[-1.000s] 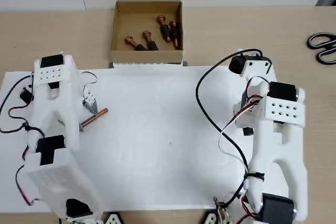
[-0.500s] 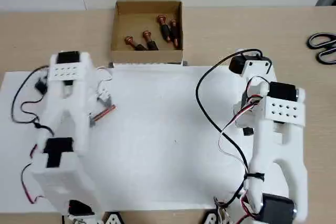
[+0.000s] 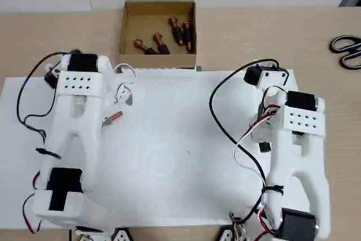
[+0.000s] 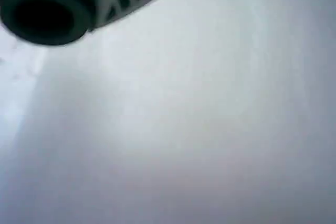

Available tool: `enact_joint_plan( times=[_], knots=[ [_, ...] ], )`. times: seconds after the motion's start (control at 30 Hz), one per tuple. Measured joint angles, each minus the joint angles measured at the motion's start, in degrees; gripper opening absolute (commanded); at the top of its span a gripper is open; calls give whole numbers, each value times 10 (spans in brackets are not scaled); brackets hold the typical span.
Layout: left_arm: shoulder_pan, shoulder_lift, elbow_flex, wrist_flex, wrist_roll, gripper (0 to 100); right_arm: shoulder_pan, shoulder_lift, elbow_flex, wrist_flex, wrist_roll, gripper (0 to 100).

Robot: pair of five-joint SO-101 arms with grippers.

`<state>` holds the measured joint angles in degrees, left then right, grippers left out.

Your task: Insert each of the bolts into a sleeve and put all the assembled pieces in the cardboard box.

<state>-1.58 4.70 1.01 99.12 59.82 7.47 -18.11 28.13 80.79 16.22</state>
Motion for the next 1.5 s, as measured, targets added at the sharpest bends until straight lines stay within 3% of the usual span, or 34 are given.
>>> enact_joint_plan(
  times=[0.17, 0.37, 0.67, 1.13, 1.5],
  knots=[
    [-40, 54, 18, -12, 9, 230, 0, 0, 0, 0, 0, 13],
    [-69, 104, 12, -17, 33, 115, 0, 0, 0, 0, 0, 13],
    [-67, 113, -25, -18, 56, 325, 0, 0, 0, 0, 0, 13],
    [-67, 117, -25, -30, 94, 326, 0, 0, 0, 0, 0, 13],
    [-66, 219, -47, -31, 94, 326, 0, 0, 0, 1, 0, 13]
  ],
)
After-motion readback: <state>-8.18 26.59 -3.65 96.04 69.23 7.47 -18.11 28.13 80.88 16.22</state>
